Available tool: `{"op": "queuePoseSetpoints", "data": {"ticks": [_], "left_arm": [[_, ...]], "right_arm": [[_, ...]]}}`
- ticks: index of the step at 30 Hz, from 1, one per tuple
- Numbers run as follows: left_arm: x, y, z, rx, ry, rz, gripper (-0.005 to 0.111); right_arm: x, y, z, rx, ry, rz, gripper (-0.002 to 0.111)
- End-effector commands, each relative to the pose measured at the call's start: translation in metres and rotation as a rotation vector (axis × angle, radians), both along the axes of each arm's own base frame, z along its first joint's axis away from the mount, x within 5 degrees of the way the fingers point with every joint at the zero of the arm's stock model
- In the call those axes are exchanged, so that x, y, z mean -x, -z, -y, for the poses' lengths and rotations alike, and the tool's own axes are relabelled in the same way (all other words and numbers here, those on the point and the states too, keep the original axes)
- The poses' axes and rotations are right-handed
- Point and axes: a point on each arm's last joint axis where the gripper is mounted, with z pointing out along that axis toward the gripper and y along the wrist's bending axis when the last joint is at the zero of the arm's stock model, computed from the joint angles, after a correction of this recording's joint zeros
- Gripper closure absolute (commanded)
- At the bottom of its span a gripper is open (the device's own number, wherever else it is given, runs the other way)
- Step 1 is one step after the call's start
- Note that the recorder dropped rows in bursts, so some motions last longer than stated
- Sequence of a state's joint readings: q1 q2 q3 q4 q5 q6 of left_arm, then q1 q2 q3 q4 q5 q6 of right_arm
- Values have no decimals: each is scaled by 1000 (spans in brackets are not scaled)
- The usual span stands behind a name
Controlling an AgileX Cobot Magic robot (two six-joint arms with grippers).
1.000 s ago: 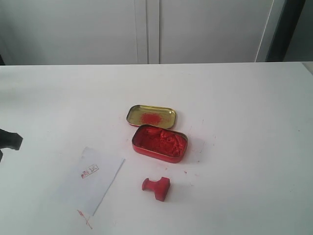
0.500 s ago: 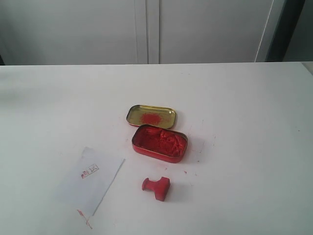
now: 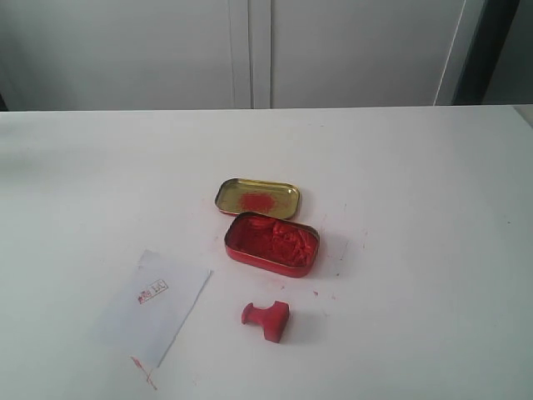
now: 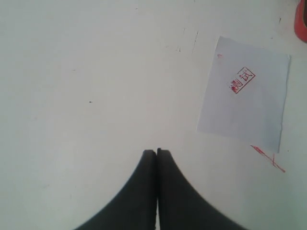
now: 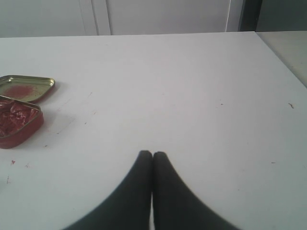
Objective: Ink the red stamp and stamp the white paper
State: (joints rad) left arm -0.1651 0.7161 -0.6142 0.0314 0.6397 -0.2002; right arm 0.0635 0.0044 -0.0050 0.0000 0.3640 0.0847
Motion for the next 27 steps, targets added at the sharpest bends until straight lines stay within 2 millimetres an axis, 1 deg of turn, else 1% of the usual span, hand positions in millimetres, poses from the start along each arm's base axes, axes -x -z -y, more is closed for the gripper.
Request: {"op": "queuePoseSetpoints", "data": {"ticks": [1,6,10,13,17,20,23,27], "left_arm": [[2,2,-1,-2,-4,-13,107],[7,-1,-3,3,-15,19,107],[12,-5,-10,10,-79,51,107],[19,-10,-15,14,-115,95,107],[30,-16,-16,19,-120,165,107],[40,-10,-16,23,-120,201,107],[48,2,-17,24,-121,236,107],[54,21,-17,33,-124,314,107]], "right_arm": [[0,0,1,5,7,14,108],[0,0,1,5,7,14,108],[0,0,1,5,7,14,108],[0,0,1,5,7,14,108],[0,0,1,5,7,14,108],[0,0,1,5,7,14,108],[0,0,1,5,7,14,108],[0,0,1,5,7,14,108]]}}
